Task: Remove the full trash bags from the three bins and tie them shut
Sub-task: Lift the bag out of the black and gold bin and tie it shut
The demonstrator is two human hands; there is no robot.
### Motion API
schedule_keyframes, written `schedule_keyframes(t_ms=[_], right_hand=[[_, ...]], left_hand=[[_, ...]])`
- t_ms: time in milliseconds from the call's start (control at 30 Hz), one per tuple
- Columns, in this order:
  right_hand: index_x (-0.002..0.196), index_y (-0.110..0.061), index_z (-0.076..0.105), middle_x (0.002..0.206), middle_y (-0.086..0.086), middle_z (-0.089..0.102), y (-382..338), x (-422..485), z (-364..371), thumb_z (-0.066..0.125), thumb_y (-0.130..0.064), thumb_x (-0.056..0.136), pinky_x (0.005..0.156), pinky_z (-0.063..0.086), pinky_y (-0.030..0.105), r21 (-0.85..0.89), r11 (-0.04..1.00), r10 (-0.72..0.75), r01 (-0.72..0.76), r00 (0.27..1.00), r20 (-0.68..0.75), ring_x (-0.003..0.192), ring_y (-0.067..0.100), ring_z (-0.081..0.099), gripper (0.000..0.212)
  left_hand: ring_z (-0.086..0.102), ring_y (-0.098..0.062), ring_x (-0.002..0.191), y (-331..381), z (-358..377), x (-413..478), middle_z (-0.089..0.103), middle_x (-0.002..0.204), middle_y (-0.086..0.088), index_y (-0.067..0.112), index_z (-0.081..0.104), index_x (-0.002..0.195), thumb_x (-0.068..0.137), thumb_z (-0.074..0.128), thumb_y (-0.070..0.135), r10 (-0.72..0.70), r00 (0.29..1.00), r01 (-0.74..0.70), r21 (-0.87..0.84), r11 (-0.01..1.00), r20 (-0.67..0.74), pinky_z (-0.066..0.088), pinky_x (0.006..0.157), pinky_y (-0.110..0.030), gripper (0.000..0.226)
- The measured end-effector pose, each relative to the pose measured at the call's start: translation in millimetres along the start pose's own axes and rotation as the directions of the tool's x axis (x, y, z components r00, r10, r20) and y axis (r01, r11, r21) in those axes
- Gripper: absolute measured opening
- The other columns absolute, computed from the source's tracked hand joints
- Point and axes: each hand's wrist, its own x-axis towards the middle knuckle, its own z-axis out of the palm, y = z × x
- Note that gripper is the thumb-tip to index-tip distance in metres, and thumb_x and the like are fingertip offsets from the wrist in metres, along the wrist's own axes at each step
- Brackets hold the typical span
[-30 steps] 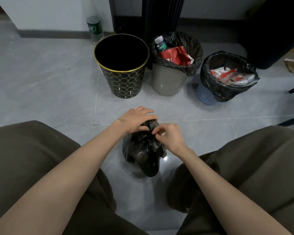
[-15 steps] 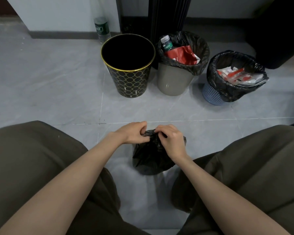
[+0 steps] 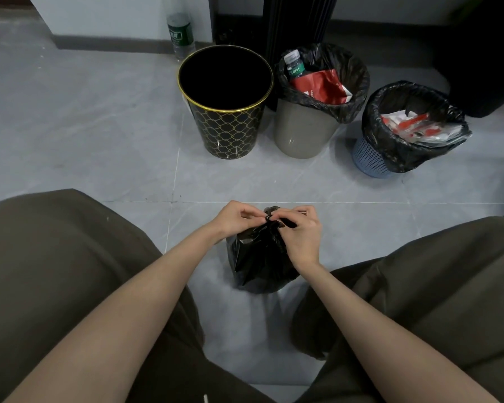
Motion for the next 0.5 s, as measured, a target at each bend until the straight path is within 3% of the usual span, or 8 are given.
schedule_keyframes(t_ms=[133,233,333,433,500], right_hand=[[0.081,-0.022,0.078,0.078,-0.011,0.067,-4.4,1.9,-3.0,0.075,0.001,0.068,0.080,0.048,0.022,0.021,1.000,-0.003,0.003,1.000,0.012,0.084,0.003,0.049,0.026],[0.079,-0.021,0.078,0.077,-0.019,0.065,-7.0,4.3,-6.8,0.072,0.003,0.067,0.081,0.045,0.017,0.032,0.999,-0.025,0.024,0.999,0.028,0.090,0.008,0.050,0.027],[0.077,-0.023,0.078,0.084,-0.020,0.065,-3.4,8.2,-7.8,0.073,-0.001,0.069,0.083,0.040,0.010,-0.013,0.999,-0.048,0.049,0.998,0.051,0.096,0.009,0.052,0.024],[0.077,-0.024,0.078,0.087,-0.019,0.067,-1.6,11.5,-11.1,0.073,-0.005,0.070,0.087,0.043,0.018,-0.021,0.999,-0.027,0.029,0.994,0.102,0.098,0.008,0.053,0.020],[0.076,-0.026,0.077,0.083,-0.022,0.067,-5.8,13.9,-16.9,0.077,-0.014,0.072,0.086,0.043,0.020,0.008,1.000,-0.023,0.022,0.989,0.149,0.095,0.005,0.053,0.013]], left_hand=[[0.062,0.009,0.070,1.8,-5.4,-1.8,0.069,0.104,-0.012,0.000,0.067,0.111,0.083,0.068,0.007,-0.017,0.999,0.018,-0.036,0.999,0.040,0.048,0.076,-0.006,0.029],[0.062,0.007,0.073,3.7,-7.2,-1.2,0.070,0.104,-0.011,0.002,0.068,0.110,0.082,0.070,0.011,-0.039,0.998,0.041,-0.036,0.999,0.058,0.049,0.076,-0.005,0.029],[0.062,0.002,0.075,6.1,-6.6,-1.5,0.071,0.103,-0.011,0.003,0.071,0.106,0.081,0.072,0.012,-0.034,0.999,0.033,0.013,0.999,0.033,0.049,0.075,-0.006,0.026],[0.062,-0.002,0.079,8.9,-5.3,-0.7,0.073,0.101,-0.008,0.008,0.073,0.102,0.081,0.073,0.014,-0.029,1.000,0.030,0.111,0.993,-0.012,0.048,0.081,-0.011,0.022],[0.061,0.000,0.078,10.2,-6.4,-0.1,0.073,0.100,-0.006,0.010,0.074,0.100,0.080,0.073,0.015,-0.018,0.999,0.026,0.173,0.985,-0.048,0.046,0.077,-0.006,0.020]])
